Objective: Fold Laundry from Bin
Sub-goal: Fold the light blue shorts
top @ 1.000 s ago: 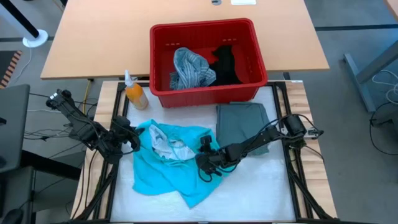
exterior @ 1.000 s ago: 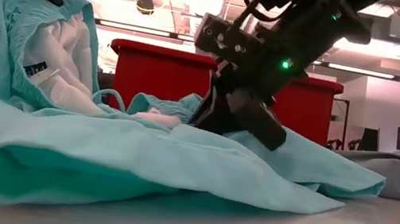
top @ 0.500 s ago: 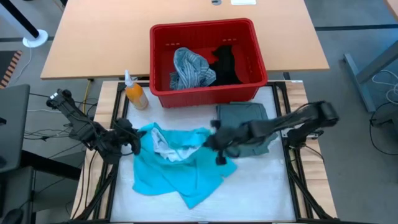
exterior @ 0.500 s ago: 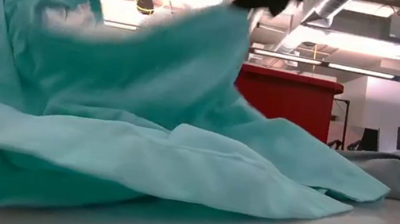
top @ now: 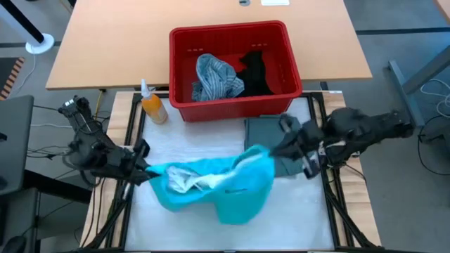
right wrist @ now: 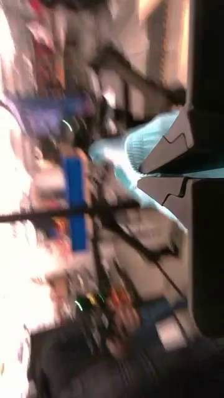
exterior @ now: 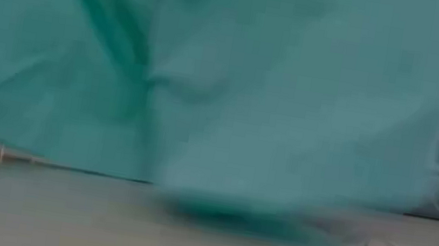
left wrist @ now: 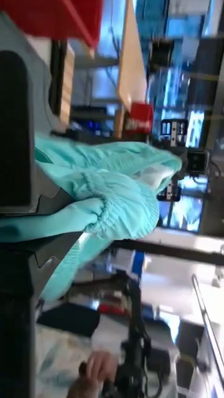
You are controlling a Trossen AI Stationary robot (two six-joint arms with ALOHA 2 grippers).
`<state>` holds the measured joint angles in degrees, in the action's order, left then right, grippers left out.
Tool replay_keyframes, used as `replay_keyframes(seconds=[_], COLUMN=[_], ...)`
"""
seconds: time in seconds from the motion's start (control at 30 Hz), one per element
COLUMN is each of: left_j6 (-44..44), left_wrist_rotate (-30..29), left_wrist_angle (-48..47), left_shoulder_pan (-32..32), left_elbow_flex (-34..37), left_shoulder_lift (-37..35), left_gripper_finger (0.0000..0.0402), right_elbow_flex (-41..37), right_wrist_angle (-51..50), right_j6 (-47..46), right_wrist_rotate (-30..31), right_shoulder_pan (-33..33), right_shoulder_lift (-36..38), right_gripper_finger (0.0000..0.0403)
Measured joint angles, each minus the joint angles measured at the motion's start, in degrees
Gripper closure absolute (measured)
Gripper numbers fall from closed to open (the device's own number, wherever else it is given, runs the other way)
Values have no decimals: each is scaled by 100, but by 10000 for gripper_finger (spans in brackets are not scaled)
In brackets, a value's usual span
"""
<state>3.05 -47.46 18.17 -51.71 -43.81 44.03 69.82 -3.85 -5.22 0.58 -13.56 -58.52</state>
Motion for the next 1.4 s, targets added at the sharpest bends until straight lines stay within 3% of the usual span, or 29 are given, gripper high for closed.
replay_keyframes(seconds=[0.17,0.3,0.43,0.57,0.73,0.83,1.03,1.23,1.4], left_j6=[-629,-2267,-4507,-5458,-5518,-4918,-3240,-2738,-2505], left_wrist_rotate=[-742,-878,-757,-573,338,943,1755,3825,4231], left_wrist_angle=[-837,-2334,-3945,-4746,-5384,-5395,-4930,-3857,-3839], left_shoulder_pan=[11,42,158,274,612,965,1895,3109,3463], left_elbow_flex=[0,3,4,7,7,7,7,7,7], left_shoulder_lift=[61,235,545,899,1164,1416,1798,2025,2591], left_gripper_finger=[392,356,310,263,217,204,200,200,200], right_elbow_flex=[35,-35,-375,-847,-1010,-1022,-1017,-1014,-1014], right_wrist_angle=[-1472,-2800,-2943,-2560,-2548,-2683,-2725,-2695,-2578], right_j6=[-717,-1110,-1274,-1454,-1640,-1643,-1746,-2001,-2127], right_wrist_rotate=[345,176,-320,-731,-1166,-1258,-1290,-1356,-1334], right_shoulder_pan=[373,523,672,798,876,797,614,515,489], right_shoulder_lift=[-37,-363,-640,-1005,-1485,-1789,-2211,-2341,-2284], right_gripper_finger=[381,381,381,381,381,381,381,377,380])
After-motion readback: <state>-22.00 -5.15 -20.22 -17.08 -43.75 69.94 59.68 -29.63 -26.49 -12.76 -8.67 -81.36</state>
